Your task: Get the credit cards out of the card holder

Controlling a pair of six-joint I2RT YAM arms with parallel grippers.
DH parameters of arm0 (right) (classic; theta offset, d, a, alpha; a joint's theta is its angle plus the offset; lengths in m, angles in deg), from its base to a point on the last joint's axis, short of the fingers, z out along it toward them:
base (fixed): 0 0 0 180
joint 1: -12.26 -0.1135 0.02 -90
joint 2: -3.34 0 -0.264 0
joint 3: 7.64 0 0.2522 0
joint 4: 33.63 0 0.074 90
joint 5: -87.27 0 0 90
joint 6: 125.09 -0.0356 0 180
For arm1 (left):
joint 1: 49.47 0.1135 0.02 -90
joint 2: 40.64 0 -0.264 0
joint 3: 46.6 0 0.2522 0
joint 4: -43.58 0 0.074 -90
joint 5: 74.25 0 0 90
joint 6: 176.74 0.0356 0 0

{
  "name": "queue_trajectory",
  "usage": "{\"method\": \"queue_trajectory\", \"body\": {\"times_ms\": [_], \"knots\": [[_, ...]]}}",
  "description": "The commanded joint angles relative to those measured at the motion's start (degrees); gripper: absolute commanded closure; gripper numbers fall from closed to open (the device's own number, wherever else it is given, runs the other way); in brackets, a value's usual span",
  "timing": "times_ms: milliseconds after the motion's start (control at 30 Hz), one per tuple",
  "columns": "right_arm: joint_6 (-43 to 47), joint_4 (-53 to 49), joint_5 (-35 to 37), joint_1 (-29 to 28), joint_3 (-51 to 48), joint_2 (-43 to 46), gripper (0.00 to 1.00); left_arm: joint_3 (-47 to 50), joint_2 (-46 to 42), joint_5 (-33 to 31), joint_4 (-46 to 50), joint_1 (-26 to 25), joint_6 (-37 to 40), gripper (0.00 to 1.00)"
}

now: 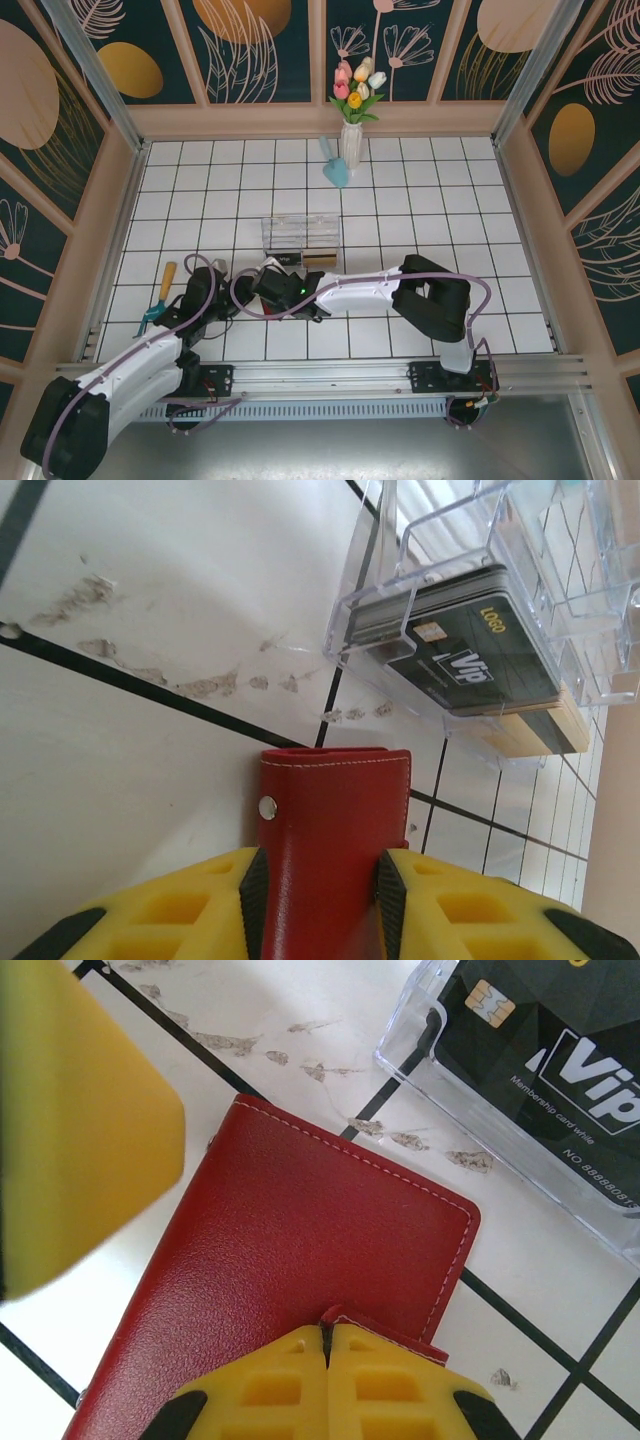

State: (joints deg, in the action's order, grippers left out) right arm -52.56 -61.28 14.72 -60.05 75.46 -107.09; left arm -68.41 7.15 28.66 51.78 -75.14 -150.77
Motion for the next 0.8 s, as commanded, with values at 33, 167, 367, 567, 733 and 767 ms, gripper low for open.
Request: {"method": "queue_trajectory", "body": {"times_ms": [33,167,367,567,733,767], "knots": [[-1.2,-0.4,-3.5,0.3,-0.2,0.0,1.0,-1.3,2.0,0.2,-3.6,-1.9,-1.0,0.64],[-1.9,0.2,-4.6,0.7,-0.8,0.1,1.0,-0.9,3.7,-0.9,-4.7,-3.0,-1.5,0.67],[-3.2,2.1,-6.3,1.2,-2.4,1.2,1.0,1.0,7.1,-2.0,-7.2,-3.1,-3.4,0.77],[-4.6,3.9,-8.0,1.9,-4.3,3.1,1.0,0.4,11.6,-3.8,-5.9,-3.0,-3.0,0.9],[-6.5,6.2,-9.1,2.8,-7.5,6.1,1.0,-0.2,16.1,-5.7,-4.6,-3.0,-2.7,0.96],[-6.9,6.5,-9.0,3.1,-8.3,6.9,1.0,-0.6,17.2,-6.1,-4.0,-3.0,-2.3,0.99]]}}
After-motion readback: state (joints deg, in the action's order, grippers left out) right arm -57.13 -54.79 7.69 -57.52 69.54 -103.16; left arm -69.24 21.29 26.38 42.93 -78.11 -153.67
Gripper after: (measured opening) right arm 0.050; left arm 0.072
